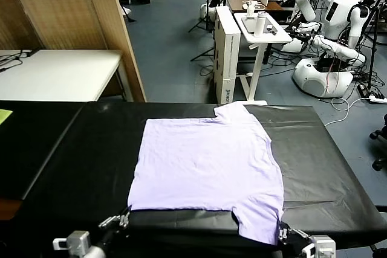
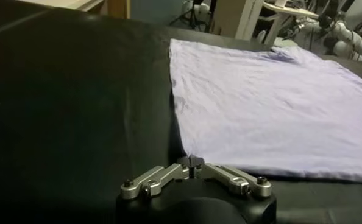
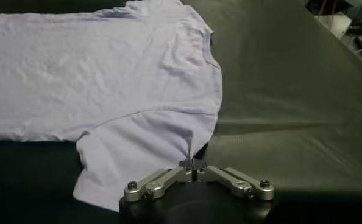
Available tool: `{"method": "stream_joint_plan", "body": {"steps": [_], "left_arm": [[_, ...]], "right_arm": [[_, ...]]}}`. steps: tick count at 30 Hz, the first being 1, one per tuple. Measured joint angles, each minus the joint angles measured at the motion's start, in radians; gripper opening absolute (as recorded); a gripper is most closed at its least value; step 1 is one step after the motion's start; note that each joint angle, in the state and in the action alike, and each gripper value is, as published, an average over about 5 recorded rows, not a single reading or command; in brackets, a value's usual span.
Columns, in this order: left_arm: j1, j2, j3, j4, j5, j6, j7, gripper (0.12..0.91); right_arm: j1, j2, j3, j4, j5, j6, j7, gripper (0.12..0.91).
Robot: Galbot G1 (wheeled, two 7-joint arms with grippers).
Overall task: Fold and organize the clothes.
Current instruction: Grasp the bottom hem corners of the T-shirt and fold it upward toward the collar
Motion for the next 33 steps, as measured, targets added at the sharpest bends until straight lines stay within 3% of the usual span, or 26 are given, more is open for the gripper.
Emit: {"method": "stream_joint_plan", "body": {"steps": [6,15,33], "left_arm": [[-0.049,-0.032,0.004,0.009,-0.03,0.021,-0.009,0.148],[-0.225,-0.056,0.013,0.066,-0.053,0.033,-0.02,0.148],[-0.442,-0.026,0.071,0.213,-0.034,0.031,-0.004,0.148]], "right_arm": [[0.115,-0.055,0.005,-0.053,0.034,0.008,-0.026,0.139],[0.308,-0.111,-0.037,-0.211,0.082,0.014,-0.035,0.139],[0.61,-0.122,-0.192,-0.467,0.101,0.01,-0.024,0.139]]}}
